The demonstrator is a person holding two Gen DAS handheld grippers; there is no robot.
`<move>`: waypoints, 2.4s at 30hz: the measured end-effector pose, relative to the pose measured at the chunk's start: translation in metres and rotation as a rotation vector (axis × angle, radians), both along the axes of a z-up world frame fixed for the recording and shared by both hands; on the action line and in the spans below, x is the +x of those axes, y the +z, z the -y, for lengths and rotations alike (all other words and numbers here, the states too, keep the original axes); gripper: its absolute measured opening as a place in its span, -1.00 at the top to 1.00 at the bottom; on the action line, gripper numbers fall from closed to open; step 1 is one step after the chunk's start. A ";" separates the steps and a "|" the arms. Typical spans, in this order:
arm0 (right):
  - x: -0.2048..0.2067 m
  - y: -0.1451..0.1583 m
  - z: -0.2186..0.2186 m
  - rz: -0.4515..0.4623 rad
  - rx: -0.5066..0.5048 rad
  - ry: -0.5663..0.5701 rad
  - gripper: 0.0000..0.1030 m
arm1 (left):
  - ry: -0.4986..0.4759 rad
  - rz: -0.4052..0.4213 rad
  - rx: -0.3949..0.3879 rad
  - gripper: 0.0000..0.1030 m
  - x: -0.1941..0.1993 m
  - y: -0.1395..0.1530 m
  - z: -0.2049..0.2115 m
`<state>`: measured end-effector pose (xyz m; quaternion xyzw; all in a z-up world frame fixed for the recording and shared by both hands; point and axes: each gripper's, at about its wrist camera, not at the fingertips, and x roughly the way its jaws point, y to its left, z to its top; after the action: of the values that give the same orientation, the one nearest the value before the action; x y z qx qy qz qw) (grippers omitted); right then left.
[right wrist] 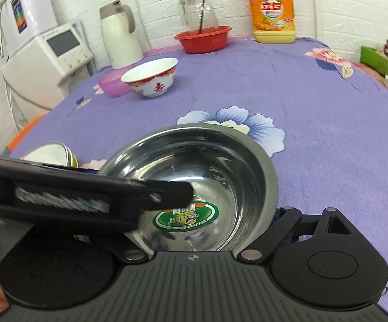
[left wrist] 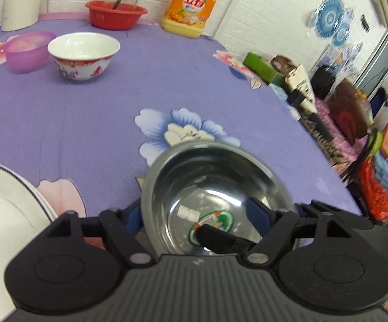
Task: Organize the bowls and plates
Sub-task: 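Carry the steel bowl onto the plate stack and open the right gripper, then move the right gripper to the white red-print bowl and grasp its rim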
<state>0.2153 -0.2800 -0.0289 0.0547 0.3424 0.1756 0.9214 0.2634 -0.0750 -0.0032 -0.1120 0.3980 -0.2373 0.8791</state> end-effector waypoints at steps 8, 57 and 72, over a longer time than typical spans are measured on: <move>-0.013 0.026 0.033 0.072 0.039 -0.103 -1.00 | 0.083 0.099 -0.041 -0.96 0.000 0.043 -0.036; 0.234 0.060 -0.081 -0.035 -0.141 0.130 -1.00 | 0.381 -0.039 -0.112 -0.96 0.181 0.022 -0.140; 0.268 0.034 -0.121 -0.043 -0.254 0.206 -1.00 | 0.471 -0.143 -0.166 -0.94 0.221 -0.003 -0.131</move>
<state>0.4831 -0.1589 0.0054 -0.0938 0.3851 0.2235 0.8905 0.4845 0.0557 -0.0065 -0.2900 0.4010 -0.0493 0.8676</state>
